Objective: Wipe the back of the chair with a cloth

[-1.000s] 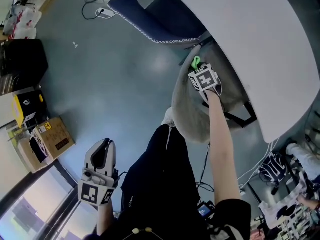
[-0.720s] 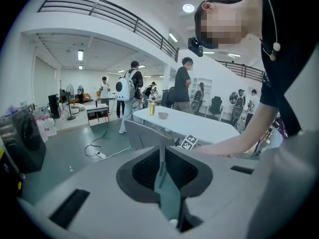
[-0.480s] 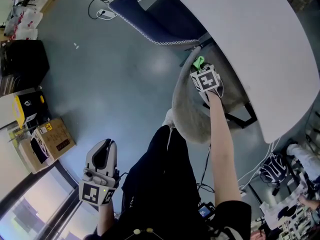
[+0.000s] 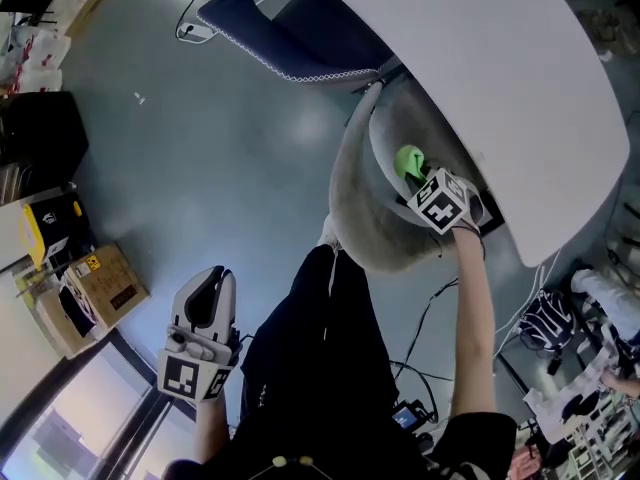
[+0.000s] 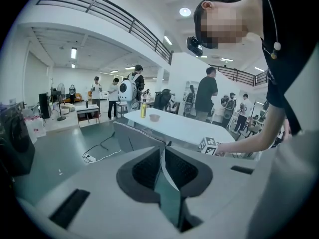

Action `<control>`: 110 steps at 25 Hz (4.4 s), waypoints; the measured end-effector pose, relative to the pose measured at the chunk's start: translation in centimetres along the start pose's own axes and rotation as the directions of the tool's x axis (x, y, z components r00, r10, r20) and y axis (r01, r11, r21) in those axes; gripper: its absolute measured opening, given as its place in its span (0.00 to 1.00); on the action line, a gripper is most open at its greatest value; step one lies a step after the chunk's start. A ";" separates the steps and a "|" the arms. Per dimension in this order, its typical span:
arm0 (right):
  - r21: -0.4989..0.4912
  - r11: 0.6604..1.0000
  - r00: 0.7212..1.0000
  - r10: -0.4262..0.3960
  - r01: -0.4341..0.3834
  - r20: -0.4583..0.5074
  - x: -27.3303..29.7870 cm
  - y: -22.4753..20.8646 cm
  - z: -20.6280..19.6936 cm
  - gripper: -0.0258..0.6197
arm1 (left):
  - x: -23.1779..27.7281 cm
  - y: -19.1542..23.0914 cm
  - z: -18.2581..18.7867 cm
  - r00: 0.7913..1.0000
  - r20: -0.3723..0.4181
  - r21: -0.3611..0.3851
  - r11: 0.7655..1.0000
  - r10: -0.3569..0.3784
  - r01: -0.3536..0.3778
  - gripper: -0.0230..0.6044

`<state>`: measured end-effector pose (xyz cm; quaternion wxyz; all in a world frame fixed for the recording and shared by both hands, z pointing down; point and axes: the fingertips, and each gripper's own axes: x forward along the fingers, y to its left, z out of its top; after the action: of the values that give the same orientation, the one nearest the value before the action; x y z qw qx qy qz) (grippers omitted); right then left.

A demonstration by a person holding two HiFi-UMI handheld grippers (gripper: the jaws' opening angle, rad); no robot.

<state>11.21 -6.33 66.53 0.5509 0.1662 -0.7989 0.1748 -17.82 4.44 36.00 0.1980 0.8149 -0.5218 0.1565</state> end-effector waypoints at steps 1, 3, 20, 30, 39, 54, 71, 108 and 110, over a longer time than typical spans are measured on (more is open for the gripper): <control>-0.016 1.000 1.000 0.013 -0.013 -0.026 -0.9 0.8 -1.7 0.07 | 0.2 -0.2 0.0 1.000 0.002 -0.002 1.000 -0.009 0.009 0.09; -0.039 0.999 0.996 0.030 -0.033 -0.079 -2.6 2.3 -5.1 0.07 | 0.4 -0.6 -0.1 1.000 0.005 -0.007 1.000 -0.029 0.029 0.10; -0.346 0.841 0.893 0.303 -0.415 -0.333 -1.8 14.6 -11.6 0.07 | 0.7 -2.2 -0.3 0.996 0.044 -0.042 0.996 -0.081 0.082 0.10; -0.392 0.813 0.902 0.380 -0.430 -0.203 -2.8 17.2 -3.9 0.07 | -0.8 -1.0 -1.3 0.999 0.022 -0.040 0.998 -0.041 0.042 0.10; -0.312 0.875 0.926 0.375 -0.369 -0.045 -1.8 16.5 1.3 0.07 | -1.0 -0.7 -1.8 0.999 0.014 -0.049 0.998 -0.045 0.046 0.10; -0.101 0.956 0.961 0.276 -0.274 0.010 0.2 14.0 5.6 0.07 | -0.5 -1.1 -1.8 0.998 0.012 -0.042 0.997 -0.065 0.065 0.10; 0.167 0.960 0.975 0.221 -0.223 0.031 2.0 9.4 9.5 0.07 | -1.1 -0.7 -1.8 0.999 0.015 -0.039 0.998 -0.044 0.044 0.09; 0.060 0.998 0.998 0.023 -0.026 0.055 -5.9 6.4 -2.1 0.07 | -2.0 -0.1 -0.8 0.997 0.046 -0.001 0.998 -0.068 0.068 0.10; -0.056 0.997 0.999 0.046 -0.046 -0.001 -6.9 7.9 -5.2 0.07 | -1.8 0.0 -0.7 0.996 0.044 0.004 0.997 -0.074 0.074 0.09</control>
<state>14.17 3.57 61.01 0.5512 0.1323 -0.8071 0.1652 -18.57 6.24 35.73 0.1913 0.8371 -0.4953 0.1317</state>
